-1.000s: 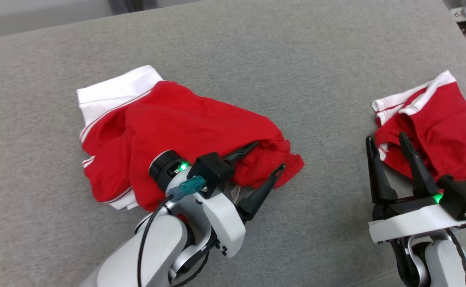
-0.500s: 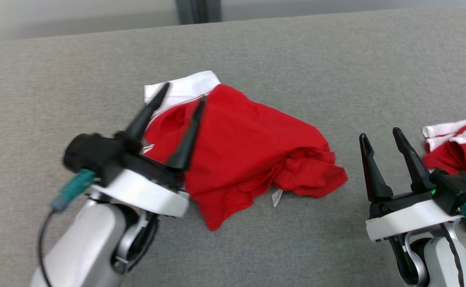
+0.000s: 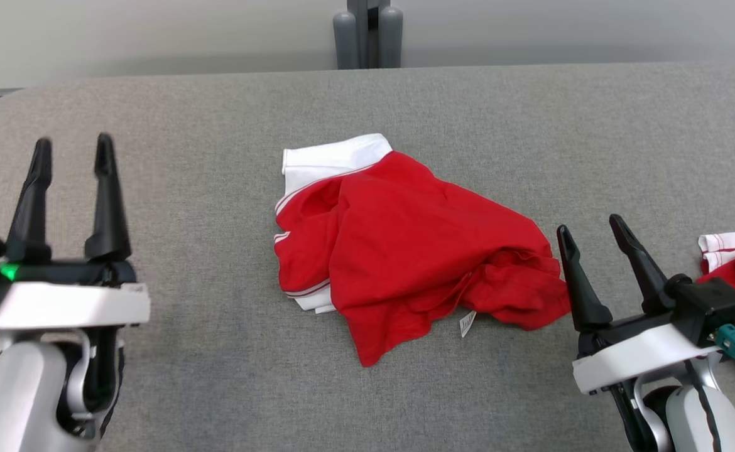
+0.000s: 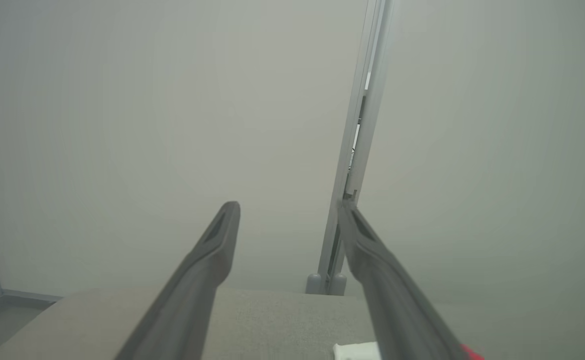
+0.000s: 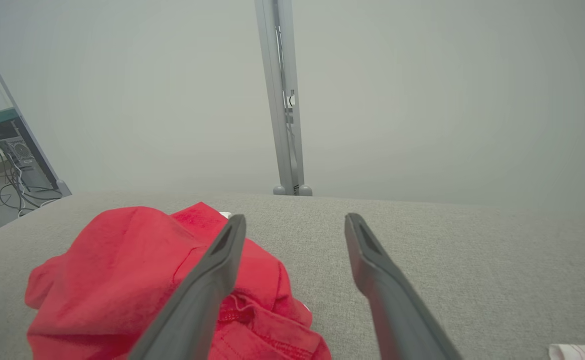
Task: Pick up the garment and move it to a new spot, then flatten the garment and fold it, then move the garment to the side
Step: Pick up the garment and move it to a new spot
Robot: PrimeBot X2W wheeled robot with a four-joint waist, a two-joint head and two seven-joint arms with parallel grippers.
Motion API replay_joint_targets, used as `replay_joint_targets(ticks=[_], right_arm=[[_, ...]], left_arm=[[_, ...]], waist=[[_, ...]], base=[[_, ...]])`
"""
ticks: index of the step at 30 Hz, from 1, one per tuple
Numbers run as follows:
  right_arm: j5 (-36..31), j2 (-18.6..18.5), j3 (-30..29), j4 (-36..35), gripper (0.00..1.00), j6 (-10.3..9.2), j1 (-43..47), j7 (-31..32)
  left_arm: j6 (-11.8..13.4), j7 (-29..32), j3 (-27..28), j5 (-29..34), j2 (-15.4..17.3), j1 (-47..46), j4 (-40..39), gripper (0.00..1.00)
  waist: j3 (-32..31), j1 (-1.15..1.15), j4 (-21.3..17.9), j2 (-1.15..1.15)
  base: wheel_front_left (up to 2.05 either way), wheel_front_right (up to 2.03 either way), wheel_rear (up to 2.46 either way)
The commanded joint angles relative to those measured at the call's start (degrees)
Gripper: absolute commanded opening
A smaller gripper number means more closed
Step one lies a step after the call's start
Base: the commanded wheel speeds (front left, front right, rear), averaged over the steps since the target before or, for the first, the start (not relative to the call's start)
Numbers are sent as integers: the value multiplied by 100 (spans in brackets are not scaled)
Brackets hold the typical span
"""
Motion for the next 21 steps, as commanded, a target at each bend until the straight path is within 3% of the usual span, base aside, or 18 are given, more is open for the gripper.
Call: replay_joint_targets(ticks=[1,6,15,21], right_arm=[[-31,-29,-3,-24,100,-2,65,18],[-61,-29,20,-67,100,-2,242,72],[-33,-29,-40,-119,100,-2,533,125],[-2,-29,-121,-149,100,-2,685,140]], left_arm=[[-17,-30,56,44,20,116,25,100],[-138,-34,414,479,-69,794,-83,100],[-437,-36,264,753,-102,1458,73,100],[-465,30,92,826,-68,1637,191,100]], waist=[[-44,0,16,0],[-228,0,6,0],[-474,0,-32,0],[-632,0,-100,0]], base=[[0,0,0],[0,0,0],[0,0,0],[0,0,0]])
